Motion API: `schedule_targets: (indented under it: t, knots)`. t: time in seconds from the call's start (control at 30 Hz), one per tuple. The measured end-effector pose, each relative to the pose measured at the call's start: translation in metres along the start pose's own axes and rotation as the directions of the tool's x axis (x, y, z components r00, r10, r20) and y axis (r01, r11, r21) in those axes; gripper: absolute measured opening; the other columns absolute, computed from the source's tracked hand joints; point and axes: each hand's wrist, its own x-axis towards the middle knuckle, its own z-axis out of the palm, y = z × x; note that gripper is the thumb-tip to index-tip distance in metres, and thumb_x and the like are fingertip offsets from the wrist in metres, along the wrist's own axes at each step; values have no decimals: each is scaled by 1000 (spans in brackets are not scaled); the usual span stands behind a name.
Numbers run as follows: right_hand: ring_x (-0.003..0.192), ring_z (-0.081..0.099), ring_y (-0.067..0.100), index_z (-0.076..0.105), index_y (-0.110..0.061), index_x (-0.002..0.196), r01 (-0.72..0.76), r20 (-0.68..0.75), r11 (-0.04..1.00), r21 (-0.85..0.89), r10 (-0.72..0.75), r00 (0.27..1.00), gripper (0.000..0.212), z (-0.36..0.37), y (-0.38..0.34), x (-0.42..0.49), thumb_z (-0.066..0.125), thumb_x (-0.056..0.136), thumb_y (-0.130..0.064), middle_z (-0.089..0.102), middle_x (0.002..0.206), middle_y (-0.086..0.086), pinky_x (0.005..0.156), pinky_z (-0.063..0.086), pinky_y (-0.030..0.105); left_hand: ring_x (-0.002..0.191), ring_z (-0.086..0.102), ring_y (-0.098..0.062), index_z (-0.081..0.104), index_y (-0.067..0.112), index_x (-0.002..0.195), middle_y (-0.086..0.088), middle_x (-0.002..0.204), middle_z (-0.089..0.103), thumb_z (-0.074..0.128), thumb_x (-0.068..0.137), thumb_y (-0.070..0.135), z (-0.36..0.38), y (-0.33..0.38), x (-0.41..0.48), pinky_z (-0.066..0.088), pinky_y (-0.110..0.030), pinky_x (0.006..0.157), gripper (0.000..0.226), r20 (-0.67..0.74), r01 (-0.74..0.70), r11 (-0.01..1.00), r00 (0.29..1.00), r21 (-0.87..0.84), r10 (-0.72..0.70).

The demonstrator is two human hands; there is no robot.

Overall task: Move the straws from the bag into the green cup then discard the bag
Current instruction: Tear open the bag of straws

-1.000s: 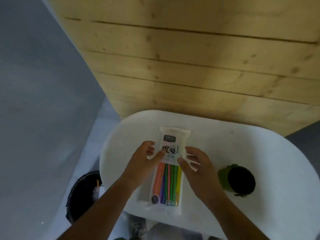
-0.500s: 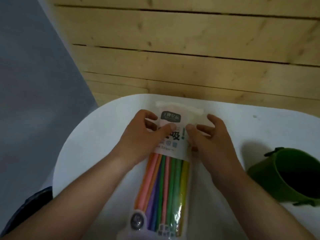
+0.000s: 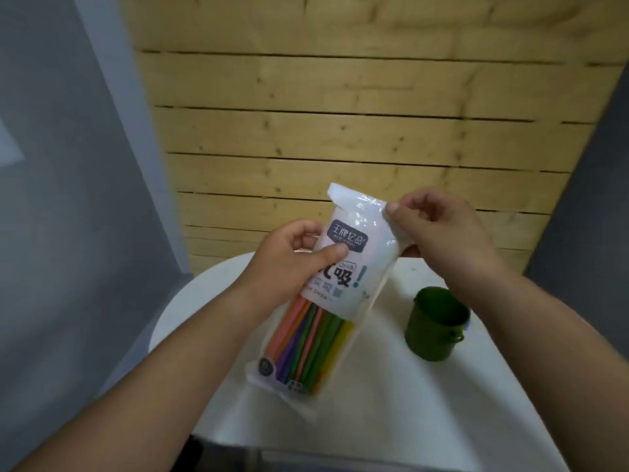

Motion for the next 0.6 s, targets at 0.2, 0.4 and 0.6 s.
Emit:
schedule_targets:
  t: [0.2,0.4,0.6]
  knots:
    - [81,67,10,66,-18,86,125,-59,990,-62,-129,990,10,-24,-12,-45,63,94,-24,70,85,-6,73,60,31,95,59,2,63,37,104,14,105,61,86,70,52,29,19,-19,45,-18,70,43,-292,-82,911,932,403,213]
    - [109,64,-3,60,-15,82,101,113,982,160,-120,986,15,3,31,-94,61,96,-15,71,121,-10,81,50,17,84,73,-10,68,24,84,5,86,75,75,83,41,61,10,-69,65,-46,75,18,-188,-92,994,977,64,102]
    - [120,62,5,73,-23,84,73,209,937,342,-152,966,10,10,47,-102,69,81,-32,70,126,-13,89,52,16,91,76,-13,72,12,89,2,91,78,79,86,25,55,2,-83,66,-40,78,15,-137,-59,998,989,-35,53]
